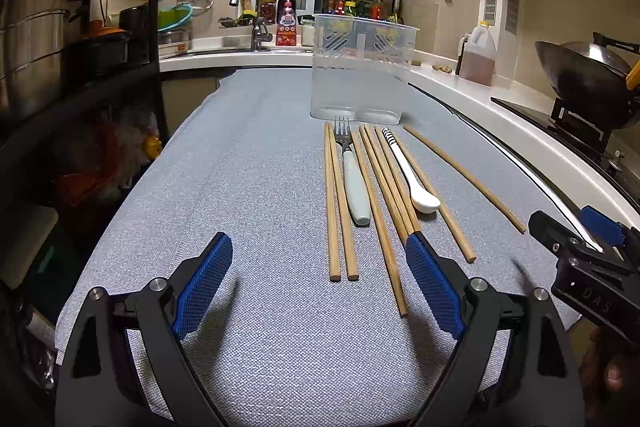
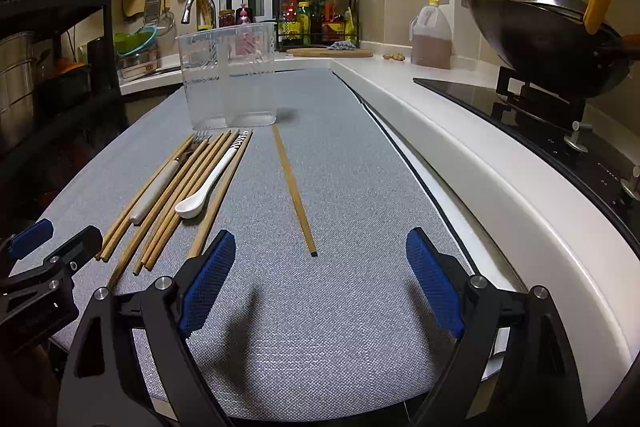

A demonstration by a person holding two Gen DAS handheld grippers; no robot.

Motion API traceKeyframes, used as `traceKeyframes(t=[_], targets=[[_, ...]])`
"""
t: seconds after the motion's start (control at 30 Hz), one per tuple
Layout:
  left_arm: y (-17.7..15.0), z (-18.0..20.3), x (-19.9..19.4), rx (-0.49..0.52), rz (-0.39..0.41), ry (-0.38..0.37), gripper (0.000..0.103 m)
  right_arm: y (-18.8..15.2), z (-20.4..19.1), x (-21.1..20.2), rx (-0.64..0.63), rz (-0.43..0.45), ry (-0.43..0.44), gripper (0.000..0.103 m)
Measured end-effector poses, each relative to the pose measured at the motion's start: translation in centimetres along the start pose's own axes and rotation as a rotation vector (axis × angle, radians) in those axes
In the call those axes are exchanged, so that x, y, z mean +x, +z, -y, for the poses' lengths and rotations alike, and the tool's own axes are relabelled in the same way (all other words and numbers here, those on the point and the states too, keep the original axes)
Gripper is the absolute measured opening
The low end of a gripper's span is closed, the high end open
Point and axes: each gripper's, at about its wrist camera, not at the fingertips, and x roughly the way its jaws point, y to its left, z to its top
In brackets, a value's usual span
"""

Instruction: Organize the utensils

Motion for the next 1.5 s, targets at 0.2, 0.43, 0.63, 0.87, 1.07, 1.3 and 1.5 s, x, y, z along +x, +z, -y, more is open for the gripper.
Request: traceKeyframes(t=[0.2, 0.43, 0.63, 0.87, 1.07, 1.3, 1.5], targets=[[0.01, 0.07, -0.01, -0.002, 0.0, -0.001, 0.085, 0.03, -0.09, -0.11, -0.003, 0.003, -0.003, 0.086], [-0.04, 0.24, -0.05, -0.003, 0.003, -0.001, 0.085, 0.2, 0.01, -0.45, -0.001, 0.009, -0.006, 0.086], [-0.05, 0.82, -0.32, 0.018, 0.009, 0.0, 0.085, 0.39, 0.21, -0.66, 0.004, 0.019, -0.005, 0.086], [0.0, 0.48, -0.34, 0.015, 0.012, -0.006, 0.085, 0.52, 0.17, -0.83, 0.003, 0.026, 0.013, 0.086], [-0.06, 0.46, -0.33, 0.023, 0.016, -0.006, 0.085, 0.59, 0.21, -0.85, 0.004, 0.029, 0.02, 0.084], [-0.07, 0.36, -0.3, 0.022, 0.019, -0.005, 0.085, 0.49, -0.06, -1.04, -0.002, 0.046, 0.015, 0.077], [-0.06, 0.36, -0.39, 0.022, 0.021, -0.004, 0.085, 0.58, 0.14, -0.99, 0.011, 0.049, 0.018, 0.075]])
